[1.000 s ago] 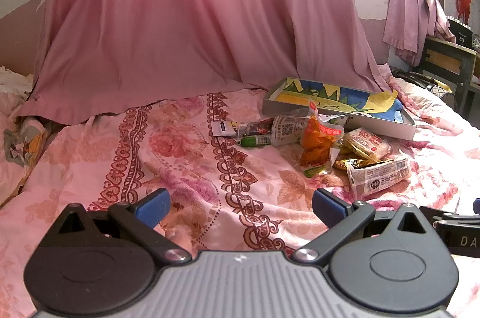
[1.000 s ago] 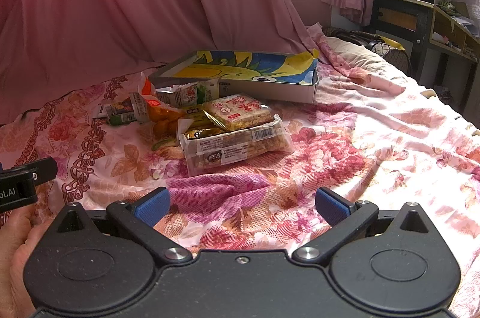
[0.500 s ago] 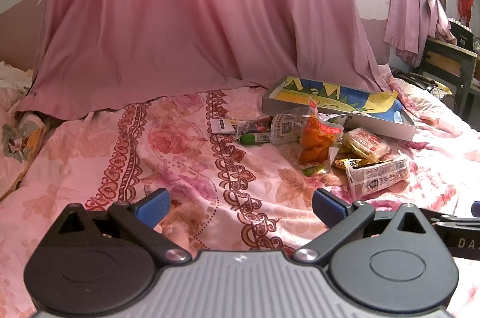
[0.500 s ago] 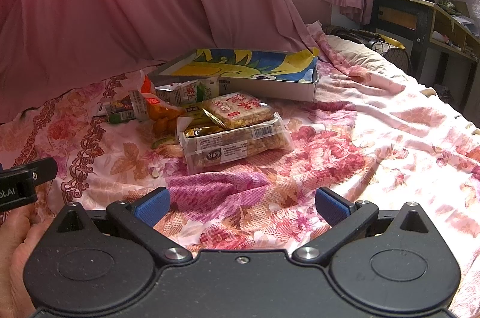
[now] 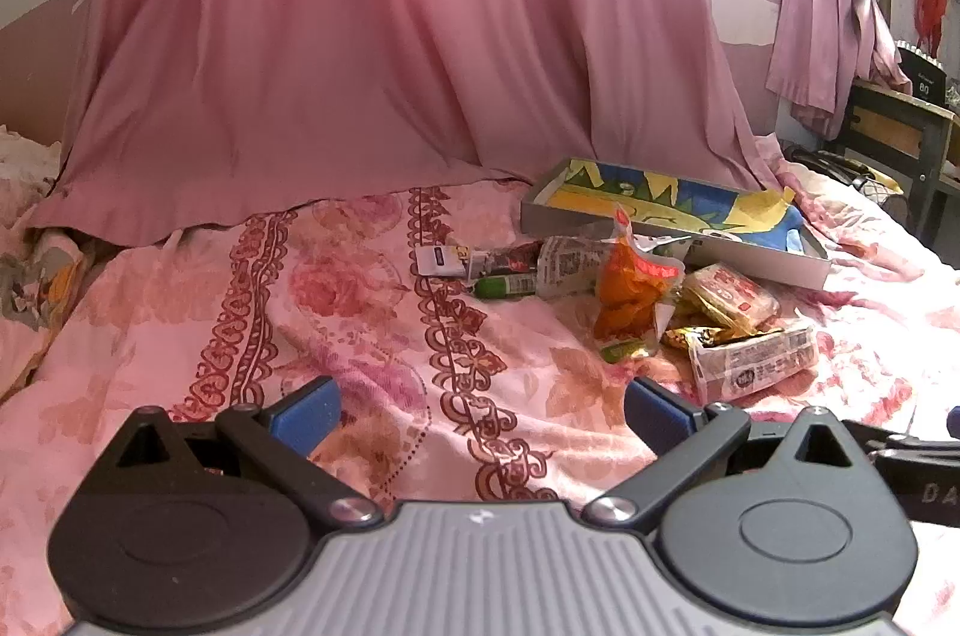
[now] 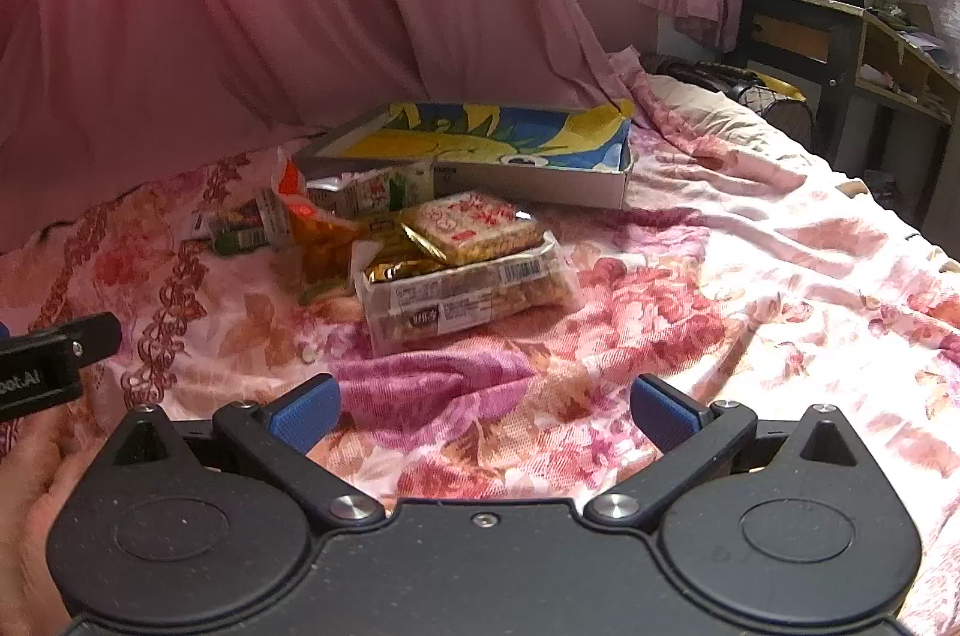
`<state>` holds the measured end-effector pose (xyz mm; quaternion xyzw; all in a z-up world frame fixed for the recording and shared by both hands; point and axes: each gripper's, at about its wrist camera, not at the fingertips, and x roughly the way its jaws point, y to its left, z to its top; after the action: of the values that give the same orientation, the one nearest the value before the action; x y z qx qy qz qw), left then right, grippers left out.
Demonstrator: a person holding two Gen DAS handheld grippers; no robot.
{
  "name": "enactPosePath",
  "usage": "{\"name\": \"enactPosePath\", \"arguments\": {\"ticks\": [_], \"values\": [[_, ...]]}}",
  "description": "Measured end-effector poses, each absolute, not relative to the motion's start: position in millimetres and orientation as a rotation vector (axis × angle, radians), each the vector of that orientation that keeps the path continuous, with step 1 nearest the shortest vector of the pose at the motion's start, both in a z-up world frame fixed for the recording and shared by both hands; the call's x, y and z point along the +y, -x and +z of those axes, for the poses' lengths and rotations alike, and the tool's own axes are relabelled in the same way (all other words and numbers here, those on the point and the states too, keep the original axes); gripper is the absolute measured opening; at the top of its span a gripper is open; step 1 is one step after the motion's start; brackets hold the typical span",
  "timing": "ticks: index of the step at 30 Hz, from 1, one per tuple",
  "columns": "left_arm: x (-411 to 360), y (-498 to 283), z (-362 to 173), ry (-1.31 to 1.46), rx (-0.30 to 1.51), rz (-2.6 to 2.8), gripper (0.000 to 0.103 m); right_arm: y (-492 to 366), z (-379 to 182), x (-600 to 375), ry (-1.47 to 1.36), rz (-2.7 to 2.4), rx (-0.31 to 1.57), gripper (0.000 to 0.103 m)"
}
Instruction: Organize snacks
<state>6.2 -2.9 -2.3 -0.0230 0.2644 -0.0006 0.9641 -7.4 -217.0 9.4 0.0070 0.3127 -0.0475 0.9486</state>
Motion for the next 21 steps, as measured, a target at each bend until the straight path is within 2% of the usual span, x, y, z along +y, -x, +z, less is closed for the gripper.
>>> {"name": "enactPosePath", "arguments": {"ticks": [13,21], "values": [[2.2,-41.3,5.0,0.148,0.576,0.013,0.103,-7.6,28.2,-236.7,-0.159,0.028,0.629,0.103],[-27.1,-88.9,10.7,0.036,0.599,-0.161,0.103,-42.4,21.2,-261.6,-0.132,0.044,0.716,0.103]]}}
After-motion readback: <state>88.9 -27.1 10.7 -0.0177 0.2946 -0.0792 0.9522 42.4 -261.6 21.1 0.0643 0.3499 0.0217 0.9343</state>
